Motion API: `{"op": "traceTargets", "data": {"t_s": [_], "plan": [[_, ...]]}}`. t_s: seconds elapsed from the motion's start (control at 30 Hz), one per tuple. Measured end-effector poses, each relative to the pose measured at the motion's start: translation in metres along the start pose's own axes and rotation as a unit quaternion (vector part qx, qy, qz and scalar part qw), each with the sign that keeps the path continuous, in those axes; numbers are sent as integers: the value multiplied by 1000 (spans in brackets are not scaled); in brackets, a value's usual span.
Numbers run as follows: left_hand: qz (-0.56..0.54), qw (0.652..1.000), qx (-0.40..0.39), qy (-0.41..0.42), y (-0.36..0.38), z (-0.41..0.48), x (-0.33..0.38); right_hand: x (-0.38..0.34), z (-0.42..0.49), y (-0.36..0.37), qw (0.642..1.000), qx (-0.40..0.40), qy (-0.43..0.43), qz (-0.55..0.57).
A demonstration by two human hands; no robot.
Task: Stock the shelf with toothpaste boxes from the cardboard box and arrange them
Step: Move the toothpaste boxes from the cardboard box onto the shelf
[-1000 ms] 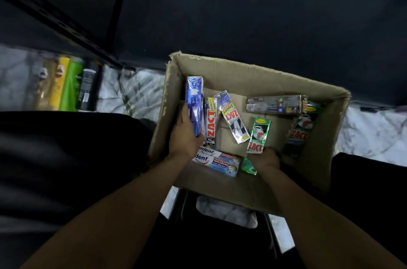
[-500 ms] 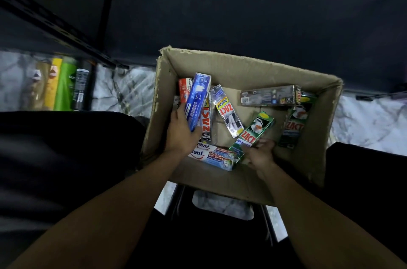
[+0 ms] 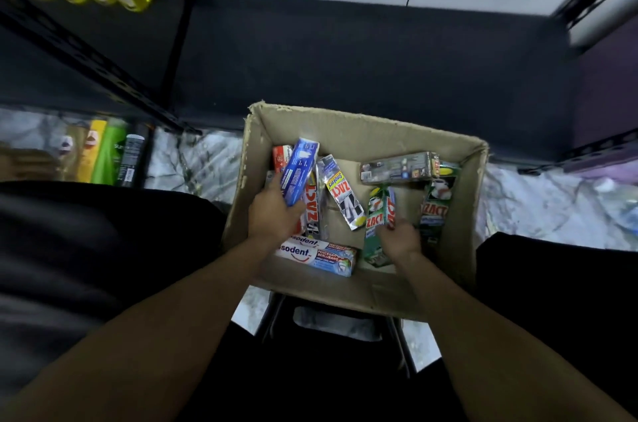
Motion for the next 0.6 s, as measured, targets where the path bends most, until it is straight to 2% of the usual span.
{"op": "traceTargets", "data": {"t_s": [0.1, 0.23, 0.37, 0.6], "plan": [[-1, 1000, -2, 8, -25, -3, 13, -20, -21, -20, 998, -44, -2, 39], [0, 999, -11, 39, -64, -13, 38, -53, -54, -50, 992, -87, -82, 49], [-2, 995, 13, 95, -105, -26, 64, -89, -95, -79, 980, -122, -139, 74], [9, 976, 95, 196, -186, -73, 116, -149, -176, -138, 956, -106, -273, 23]]}}
Point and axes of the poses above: each hand's wrist, its own z-axis towards the middle knuckle, its own y-axis out of the palm, x = y × z, the point moved 2 cm from there along z, towards the middle knuckle, and after that the axes turned 3 degrees about -x, right-handed, at the moved point
